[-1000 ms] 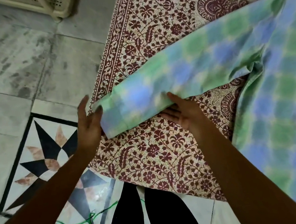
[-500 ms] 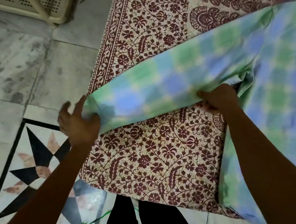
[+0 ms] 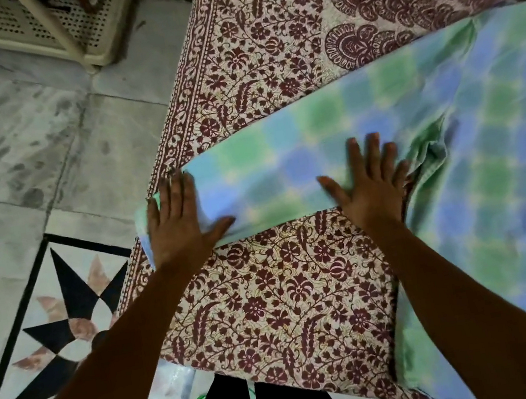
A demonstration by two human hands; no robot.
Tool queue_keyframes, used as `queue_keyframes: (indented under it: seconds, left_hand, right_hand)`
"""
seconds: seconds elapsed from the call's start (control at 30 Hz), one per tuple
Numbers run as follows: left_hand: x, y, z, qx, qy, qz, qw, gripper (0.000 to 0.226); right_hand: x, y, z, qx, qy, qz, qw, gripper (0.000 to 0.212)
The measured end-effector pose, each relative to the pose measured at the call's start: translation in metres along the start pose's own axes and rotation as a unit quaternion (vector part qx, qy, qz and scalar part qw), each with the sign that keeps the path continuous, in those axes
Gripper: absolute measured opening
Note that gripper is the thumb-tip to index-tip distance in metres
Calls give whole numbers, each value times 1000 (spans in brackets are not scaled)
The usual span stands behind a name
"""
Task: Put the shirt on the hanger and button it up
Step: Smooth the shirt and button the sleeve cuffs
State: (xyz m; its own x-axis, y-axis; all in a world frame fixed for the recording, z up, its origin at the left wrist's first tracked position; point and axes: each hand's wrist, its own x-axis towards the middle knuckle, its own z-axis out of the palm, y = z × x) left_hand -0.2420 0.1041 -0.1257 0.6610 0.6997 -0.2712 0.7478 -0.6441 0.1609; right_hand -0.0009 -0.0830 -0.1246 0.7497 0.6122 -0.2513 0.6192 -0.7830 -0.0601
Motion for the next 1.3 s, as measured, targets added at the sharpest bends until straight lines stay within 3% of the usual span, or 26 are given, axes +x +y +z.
queue_keyframes:
  seconds: [0.1,0.23,0.33,0.43,0.63,0.77,1.1,1.3]
  left_hand:
    - [-4,3,-2,39,27,-7,999,107]
    - [-5,4,0,16,-20,-18,1000,107]
    - [-4,17,-8,4,-3,-21,1000,107]
    - [6,54,-23,11,10,70,997,97]
    - [25,171,-62,-107,22,232,967,67]
    - [19,238,-87,-135,30,309,941,57]
    - [-32,423,-105,-206,5,358,911,48]
    - [-82,574,-63,-238,-45,331,912,48]
  right_hand:
    - [0,26,-4,26,21,69,997,92]
    - [2,41,-2,29,-9,54,998,93]
    - [6,37,-9,29,-32,60,997,91]
    - [8,33,-25,55,-20,36,998,87]
    - [-16,35,-75,156,43,-31,986,73]
    - [-36,67,-105,195,104,-23,975,63]
    - [-96,237,-165,220,215,32,951,51]
    - [-132,389,-171,229,213,76,947,47]
